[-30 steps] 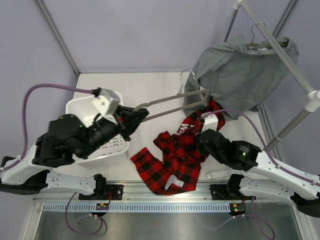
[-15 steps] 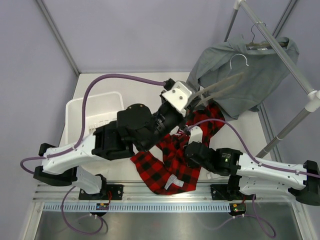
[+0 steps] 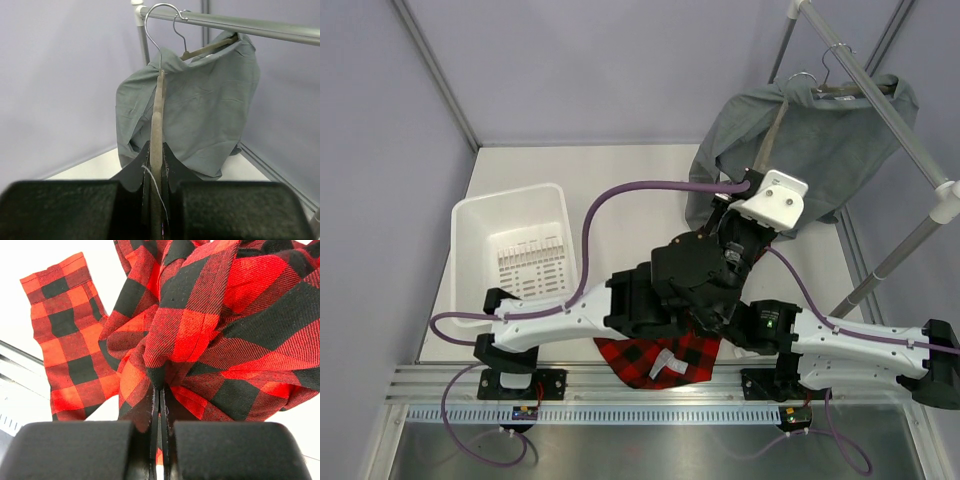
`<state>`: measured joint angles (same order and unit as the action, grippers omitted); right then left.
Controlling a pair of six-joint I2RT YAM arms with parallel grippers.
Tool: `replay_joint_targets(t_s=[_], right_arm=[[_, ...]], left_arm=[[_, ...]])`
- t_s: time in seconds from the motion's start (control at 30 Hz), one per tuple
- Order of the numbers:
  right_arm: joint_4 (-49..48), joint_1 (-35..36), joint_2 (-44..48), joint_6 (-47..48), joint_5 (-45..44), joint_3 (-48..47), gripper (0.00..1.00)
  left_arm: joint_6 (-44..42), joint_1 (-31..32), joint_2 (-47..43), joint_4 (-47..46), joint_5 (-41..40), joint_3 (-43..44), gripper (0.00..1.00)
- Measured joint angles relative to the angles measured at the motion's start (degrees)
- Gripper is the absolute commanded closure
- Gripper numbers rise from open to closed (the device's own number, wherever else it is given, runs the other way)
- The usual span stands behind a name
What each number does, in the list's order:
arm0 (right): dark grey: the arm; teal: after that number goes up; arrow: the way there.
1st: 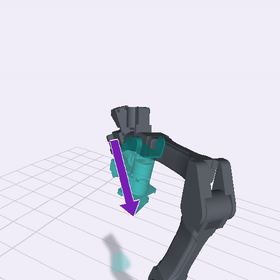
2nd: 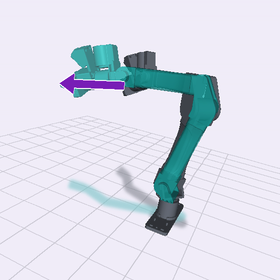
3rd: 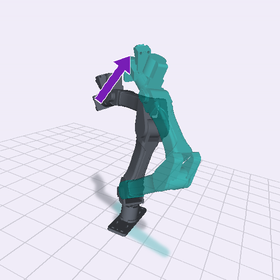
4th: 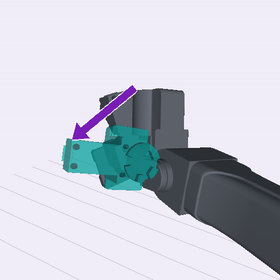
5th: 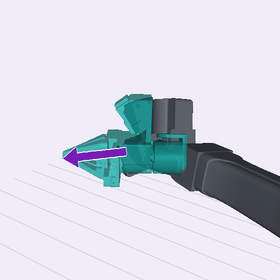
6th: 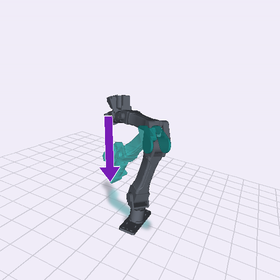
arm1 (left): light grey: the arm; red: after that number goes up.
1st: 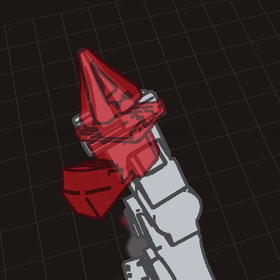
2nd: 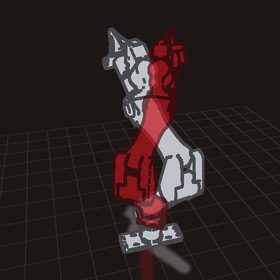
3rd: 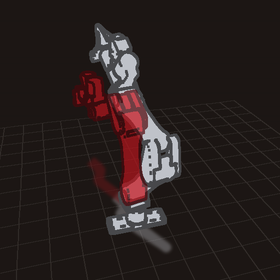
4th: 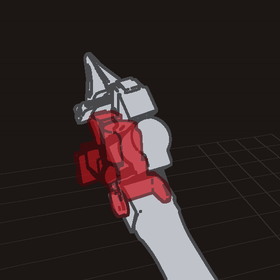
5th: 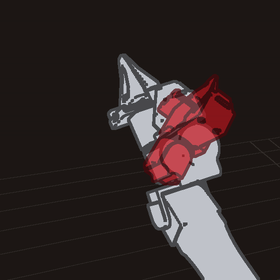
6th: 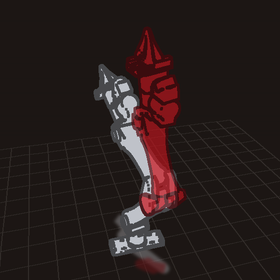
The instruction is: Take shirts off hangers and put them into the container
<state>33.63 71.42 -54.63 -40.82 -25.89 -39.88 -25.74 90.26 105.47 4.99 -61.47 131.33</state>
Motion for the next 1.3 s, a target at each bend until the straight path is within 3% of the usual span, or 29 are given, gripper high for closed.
replay_joint_targets(t_s=[0.37,0.77,1.3], right_arm=[[0.0,2.5,0.0,-2.1,-0.2,0.2,1.0],[-0.1,4.2,-1.2,-3.7,-1.1,0.2,1.0],[0.0,5.4,-1.2,-5.3,-2.1,0.2,1.0]], left_arm=[[4.9,1.4,3.3,-1.0,-2.6,5.5,1.0],[13.7,2.5,6.8,2.9,1.2,8.5,1.0],[16.9,1.8,12.1,2.6,5.6,9.3,1.0]])
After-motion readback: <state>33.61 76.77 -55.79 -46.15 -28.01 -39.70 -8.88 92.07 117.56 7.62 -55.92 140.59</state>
